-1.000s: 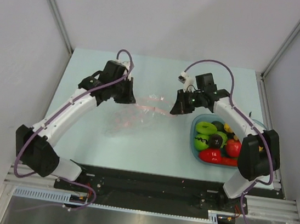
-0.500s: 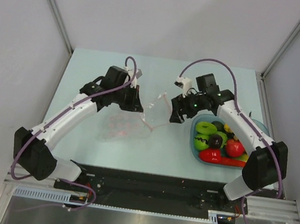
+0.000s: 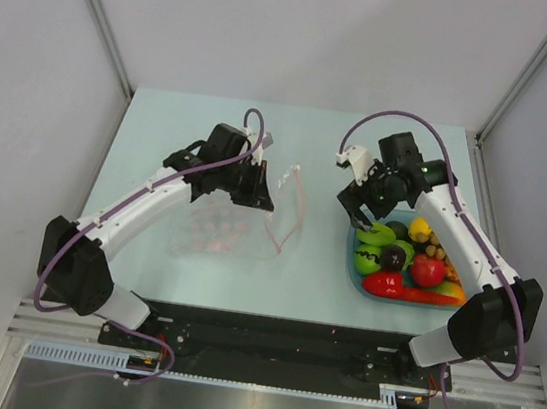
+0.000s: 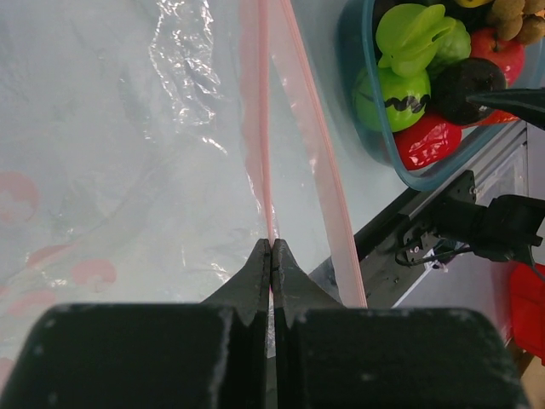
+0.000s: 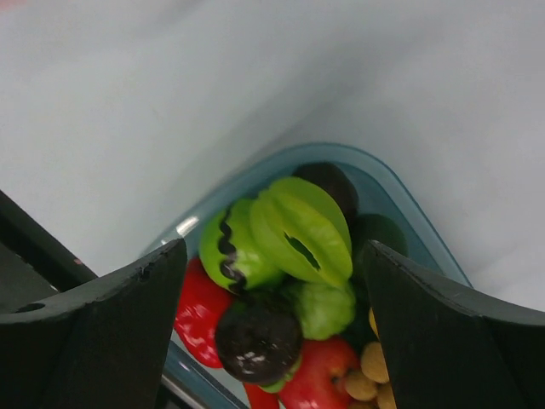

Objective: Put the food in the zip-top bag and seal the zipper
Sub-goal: Pick up the fake fruit from the bin.

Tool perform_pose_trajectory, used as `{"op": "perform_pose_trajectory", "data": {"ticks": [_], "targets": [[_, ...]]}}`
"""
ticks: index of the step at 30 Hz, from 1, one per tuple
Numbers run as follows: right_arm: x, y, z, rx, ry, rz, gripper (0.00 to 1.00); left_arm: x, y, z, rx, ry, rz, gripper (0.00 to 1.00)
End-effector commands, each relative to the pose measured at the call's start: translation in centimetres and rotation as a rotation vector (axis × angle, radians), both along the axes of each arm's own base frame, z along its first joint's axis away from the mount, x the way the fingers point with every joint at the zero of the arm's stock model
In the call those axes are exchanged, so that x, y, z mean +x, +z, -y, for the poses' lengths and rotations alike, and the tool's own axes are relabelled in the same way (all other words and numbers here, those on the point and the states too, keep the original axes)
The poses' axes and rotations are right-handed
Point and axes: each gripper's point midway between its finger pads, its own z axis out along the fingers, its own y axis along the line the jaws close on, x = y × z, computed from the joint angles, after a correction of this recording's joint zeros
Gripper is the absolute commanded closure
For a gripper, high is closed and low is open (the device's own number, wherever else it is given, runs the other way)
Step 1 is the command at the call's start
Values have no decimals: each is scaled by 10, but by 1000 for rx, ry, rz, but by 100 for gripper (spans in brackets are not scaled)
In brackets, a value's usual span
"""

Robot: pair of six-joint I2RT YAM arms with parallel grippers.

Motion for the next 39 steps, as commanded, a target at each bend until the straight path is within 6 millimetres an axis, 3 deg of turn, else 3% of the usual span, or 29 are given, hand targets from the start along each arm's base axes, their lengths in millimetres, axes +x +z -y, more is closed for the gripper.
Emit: {"op": "perform_pose_trajectory", "data": {"ticks": [1,4,14,22,27,32,39], "targets": [[1,-25,43,-217,27,-44,12,2,21,12,-50,-37,57,100],[6,-40,50,-267,38,-77,13,0,18,11,-44,-40,53,100],[9,-82,38,-299,102,-141,8,-2,12,9,-38,-32,50,100],[21,-102,36,-322,114,-139,14,-1,12,10,-40,-33,51,100],[17,-88,33,-289,111,-135,32,-2,18,12,-71,-52,53,100],[17,-62,30,-234,82,-85,42,0,32,16,-122,-76,88,100],[47,16,16,8,-47,57,49,-1,45,30,-201,-135,94,100]]}}
